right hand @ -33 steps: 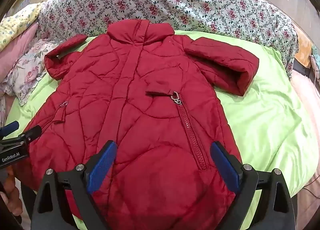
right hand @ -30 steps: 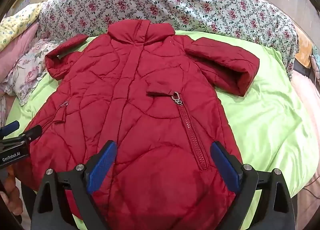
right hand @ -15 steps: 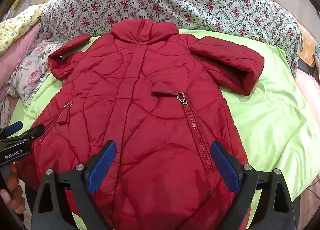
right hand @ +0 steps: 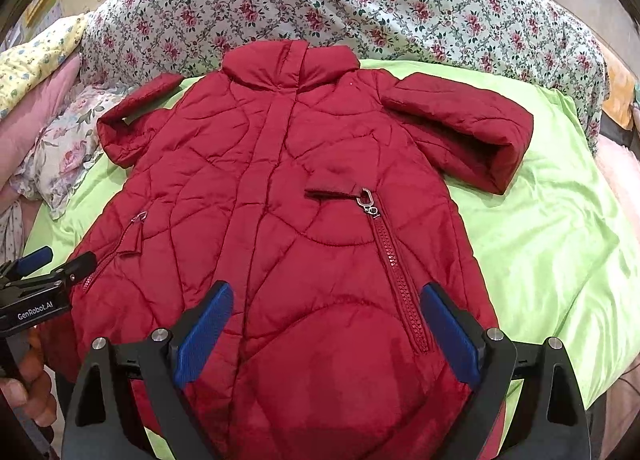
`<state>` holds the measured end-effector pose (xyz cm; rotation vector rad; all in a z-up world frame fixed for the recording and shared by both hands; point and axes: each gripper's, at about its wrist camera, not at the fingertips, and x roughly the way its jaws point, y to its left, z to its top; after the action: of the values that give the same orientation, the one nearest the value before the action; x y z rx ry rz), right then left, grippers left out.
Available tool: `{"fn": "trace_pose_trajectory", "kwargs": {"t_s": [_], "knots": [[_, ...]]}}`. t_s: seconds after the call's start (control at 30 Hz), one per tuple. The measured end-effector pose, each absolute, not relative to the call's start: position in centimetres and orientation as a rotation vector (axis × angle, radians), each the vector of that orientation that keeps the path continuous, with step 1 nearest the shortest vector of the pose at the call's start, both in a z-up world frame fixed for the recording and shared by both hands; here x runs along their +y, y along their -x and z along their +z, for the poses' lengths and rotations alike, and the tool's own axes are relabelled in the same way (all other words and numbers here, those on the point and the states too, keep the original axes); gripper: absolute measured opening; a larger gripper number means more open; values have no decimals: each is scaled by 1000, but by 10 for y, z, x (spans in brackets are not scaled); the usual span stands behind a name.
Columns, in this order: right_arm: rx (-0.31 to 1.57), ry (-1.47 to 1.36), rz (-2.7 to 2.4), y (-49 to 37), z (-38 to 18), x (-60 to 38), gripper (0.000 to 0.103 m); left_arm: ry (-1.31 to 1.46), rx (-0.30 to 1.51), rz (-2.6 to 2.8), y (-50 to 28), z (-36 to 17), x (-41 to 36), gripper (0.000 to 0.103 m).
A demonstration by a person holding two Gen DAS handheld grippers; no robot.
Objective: Fold large clothes
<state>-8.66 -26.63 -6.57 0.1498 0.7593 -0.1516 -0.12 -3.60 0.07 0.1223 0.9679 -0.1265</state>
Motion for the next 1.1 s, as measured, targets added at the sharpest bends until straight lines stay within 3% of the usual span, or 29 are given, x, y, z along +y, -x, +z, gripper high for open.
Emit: {"fn": "trace_pose_trajectory", "kwargs": {"t_s": [1.1], "knots": [[766, -252, -165, 46, -61, -337, 96, -23, 1023, -204, -40, -14, -31, 103]]}}
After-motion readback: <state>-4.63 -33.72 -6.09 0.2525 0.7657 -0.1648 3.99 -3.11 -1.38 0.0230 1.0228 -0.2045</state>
